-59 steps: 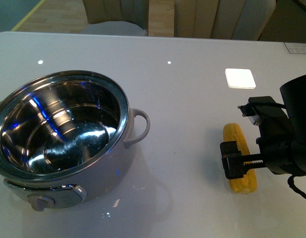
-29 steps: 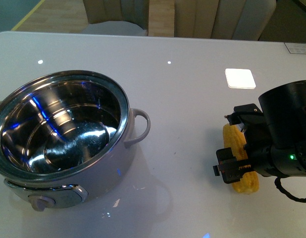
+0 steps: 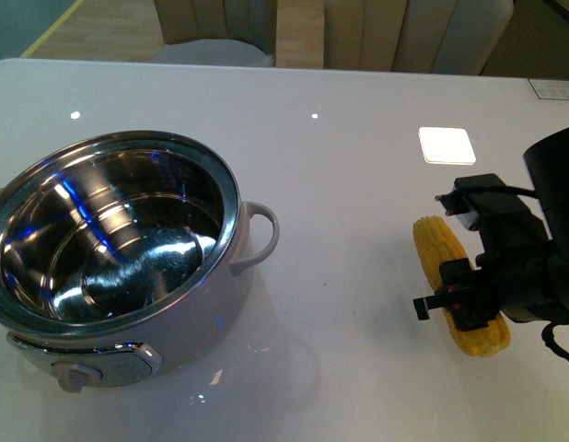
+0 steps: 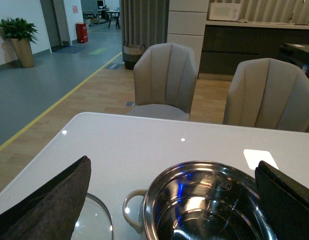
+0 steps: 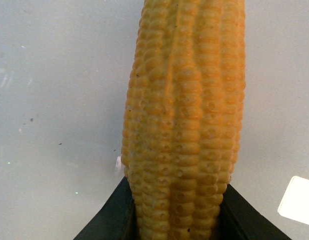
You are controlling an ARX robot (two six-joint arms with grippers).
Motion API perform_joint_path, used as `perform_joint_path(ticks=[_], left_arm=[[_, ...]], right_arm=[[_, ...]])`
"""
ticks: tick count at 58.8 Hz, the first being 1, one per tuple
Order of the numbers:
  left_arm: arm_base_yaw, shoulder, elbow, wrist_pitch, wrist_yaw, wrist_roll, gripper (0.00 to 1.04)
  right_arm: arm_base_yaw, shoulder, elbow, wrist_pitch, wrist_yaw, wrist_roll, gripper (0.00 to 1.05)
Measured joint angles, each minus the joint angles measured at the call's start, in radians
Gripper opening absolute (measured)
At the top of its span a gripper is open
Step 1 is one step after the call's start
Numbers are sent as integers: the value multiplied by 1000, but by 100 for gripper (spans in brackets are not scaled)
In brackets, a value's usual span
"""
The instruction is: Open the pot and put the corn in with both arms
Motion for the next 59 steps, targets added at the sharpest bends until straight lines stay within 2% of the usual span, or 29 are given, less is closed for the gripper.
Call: perform_joint_path(ticks=[14, 23, 27, 38, 45, 54, 59], left_arm=[[0, 0, 0, 0, 0, 0, 98], [0, 0, 0, 0, 0, 0, 98], [0, 0, 0, 0, 0, 0, 98], [0, 0, 0, 0, 0, 0, 98], [0, 0, 0, 0, 0, 0, 98], [0, 0, 0, 0, 0, 0, 98], [0, 0, 0, 0, 0, 0, 98]], right_arm=[[-3, -277, -71, -98, -86, -30, 25], [60, -426, -53, -195, -155, 15, 33], [101, -468, -27, -228, -179, 46, 34], [183, -457, 90, -275, -280, 222, 36], [215, -404, 189, -291, -283, 343, 36], [266, -304, 332, -329, -284, 464, 46], [289, -250, 394, -352, -273, 504, 46]])
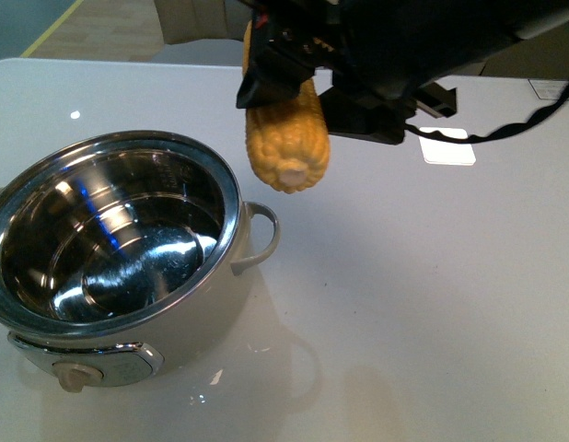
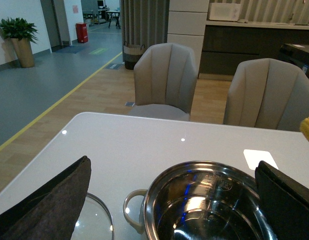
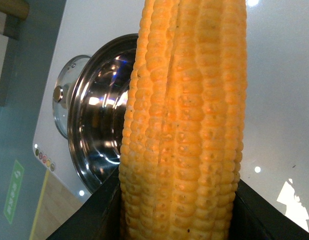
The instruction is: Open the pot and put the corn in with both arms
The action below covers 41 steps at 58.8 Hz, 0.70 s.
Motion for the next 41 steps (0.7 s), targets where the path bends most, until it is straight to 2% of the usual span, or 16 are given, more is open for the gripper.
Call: perform_joint_path(ticks=[28, 41], left_arm=[[0, 0, 0, 0, 0, 0, 98], [0, 0, 0, 0, 0, 0, 98]], right_arm=[[138, 257, 282, -122, 92, 145, 53], [158, 380, 439, -179, 121, 180, 55]])
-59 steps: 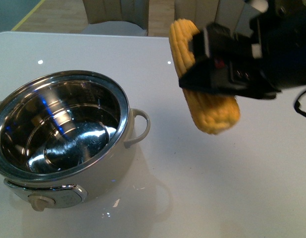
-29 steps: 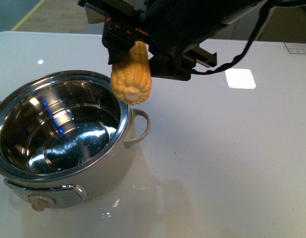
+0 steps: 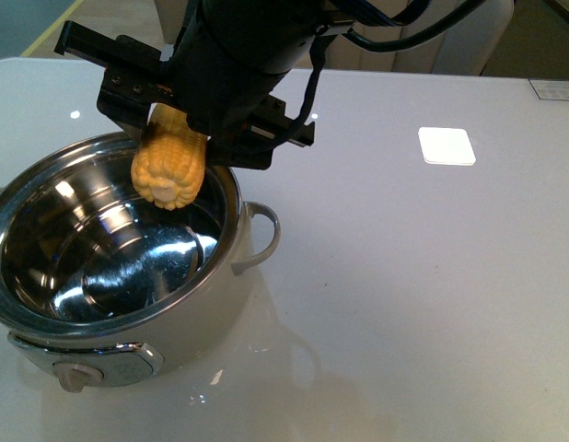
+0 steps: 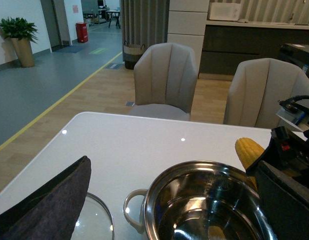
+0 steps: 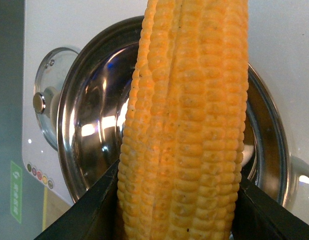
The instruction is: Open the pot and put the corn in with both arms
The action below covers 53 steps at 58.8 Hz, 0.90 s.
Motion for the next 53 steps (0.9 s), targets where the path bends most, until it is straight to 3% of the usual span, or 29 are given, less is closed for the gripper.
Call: perform_joint_path(ticks=[30, 33, 36, 44, 53], left_arm=[[0, 0, 0, 0, 0, 0, 98], [0, 0, 0, 0, 0, 0, 98], [0, 0, 0, 0, 0, 0, 98], [0, 0, 0, 0, 0, 0, 98], [0, 0, 0, 0, 0, 0, 98]], right_arm=[[15, 80, 86, -49, 14, 22, 60], [15, 80, 86, -47, 14, 21, 64], [15, 80, 83, -41, 14, 21, 76], [14, 79, 67, -32, 13, 22, 96], [5, 63, 25, -7, 5, 26, 94]])
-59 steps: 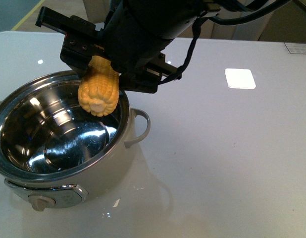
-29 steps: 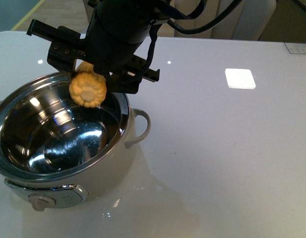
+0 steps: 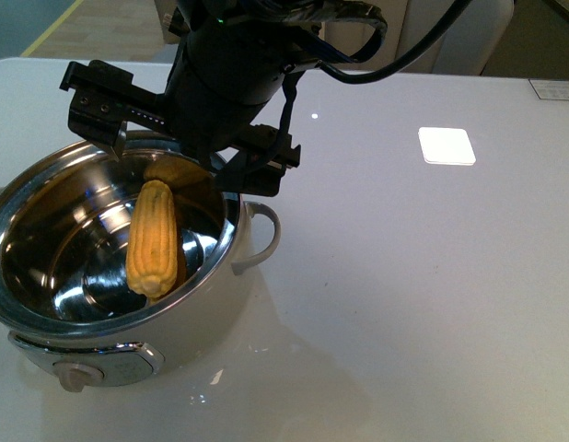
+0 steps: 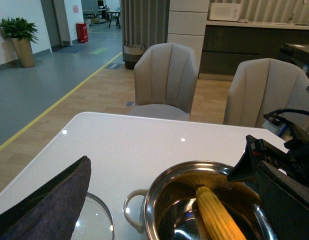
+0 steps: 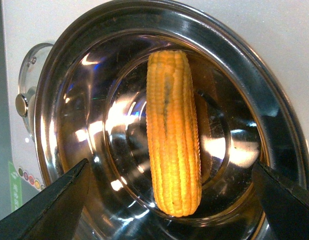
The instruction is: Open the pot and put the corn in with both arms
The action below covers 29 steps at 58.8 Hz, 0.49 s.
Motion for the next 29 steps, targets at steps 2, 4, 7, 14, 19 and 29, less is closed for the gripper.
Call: perform_joint_path(ticks=[2, 4, 7, 14, 19, 29], left_arm=[[0, 0, 0, 0, 0, 0, 98], [0, 0, 0, 0, 0, 0, 98], [0, 0, 0, 0, 0, 0, 98], [0, 0, 0, 0, 0, 0, 98], [0, 0, 0, 0, 0, 0, 98], [0, 0, 0, 0, 0, 0, 98]], right_arm=[[-4, -11, -12, 8, -3, 2, 94], [-10, -24, -26, 18, -7, 5, 94], [-21, -52, -50, 35, -8, 8, 94], [-53, -136, -108, 69, -17, 8, 94], [-85, -205, -159, 101, -35, 12, 94], [-179, -368, -306, 173, -76, 26, 94]])
